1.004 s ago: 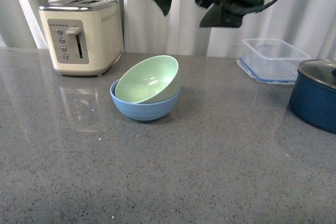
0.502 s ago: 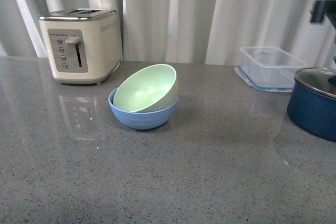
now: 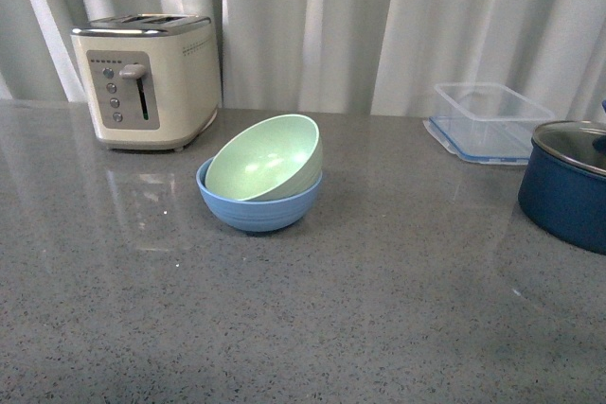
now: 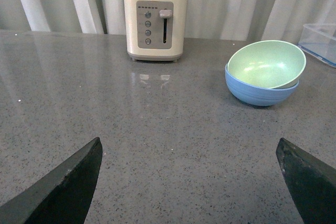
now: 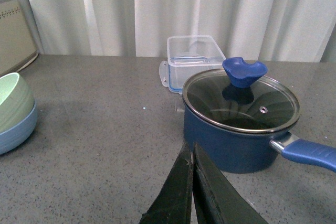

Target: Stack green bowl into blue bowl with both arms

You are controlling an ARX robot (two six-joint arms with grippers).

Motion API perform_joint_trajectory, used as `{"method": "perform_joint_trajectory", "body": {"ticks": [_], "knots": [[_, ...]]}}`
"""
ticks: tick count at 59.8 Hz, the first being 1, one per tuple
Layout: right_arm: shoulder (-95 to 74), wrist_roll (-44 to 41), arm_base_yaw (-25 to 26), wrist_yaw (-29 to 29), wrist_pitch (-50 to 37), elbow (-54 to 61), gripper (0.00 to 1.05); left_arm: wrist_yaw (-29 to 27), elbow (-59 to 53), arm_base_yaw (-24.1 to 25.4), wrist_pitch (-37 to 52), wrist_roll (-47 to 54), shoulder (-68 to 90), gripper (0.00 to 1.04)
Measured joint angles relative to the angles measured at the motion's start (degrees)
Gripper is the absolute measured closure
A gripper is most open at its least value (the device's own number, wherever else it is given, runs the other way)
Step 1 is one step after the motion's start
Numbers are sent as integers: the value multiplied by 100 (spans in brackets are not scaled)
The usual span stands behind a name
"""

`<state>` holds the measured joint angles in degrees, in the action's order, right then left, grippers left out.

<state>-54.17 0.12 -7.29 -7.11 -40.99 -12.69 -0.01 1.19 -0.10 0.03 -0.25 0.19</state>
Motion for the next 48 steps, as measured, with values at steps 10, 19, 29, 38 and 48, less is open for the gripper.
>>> {"method": "perform_joint_trajectory", "body": {"ticks": [10, 19, 29, 38, 48], "knots": [[546, 2, 184, 173, 151, 398, 104, 0, 0, 0, 0, 0, 0, 7], [1093, 2, 629, 675, 426, 678, 104, 0, 0, 0, 0, 0, 0, 7], [1600, 2, 713, 693, 748, 861, 104, 0, 0, 0, 0, 0, 0, 7], [2072, 2, 715, 699, 1078, 990, 104, 0, 0, 0, 0, 0, 0, 7], [2356, 2, 715, 697, 1102, 1241, 104, 0, 0, 0, 0, 0, 0, 7]]}}
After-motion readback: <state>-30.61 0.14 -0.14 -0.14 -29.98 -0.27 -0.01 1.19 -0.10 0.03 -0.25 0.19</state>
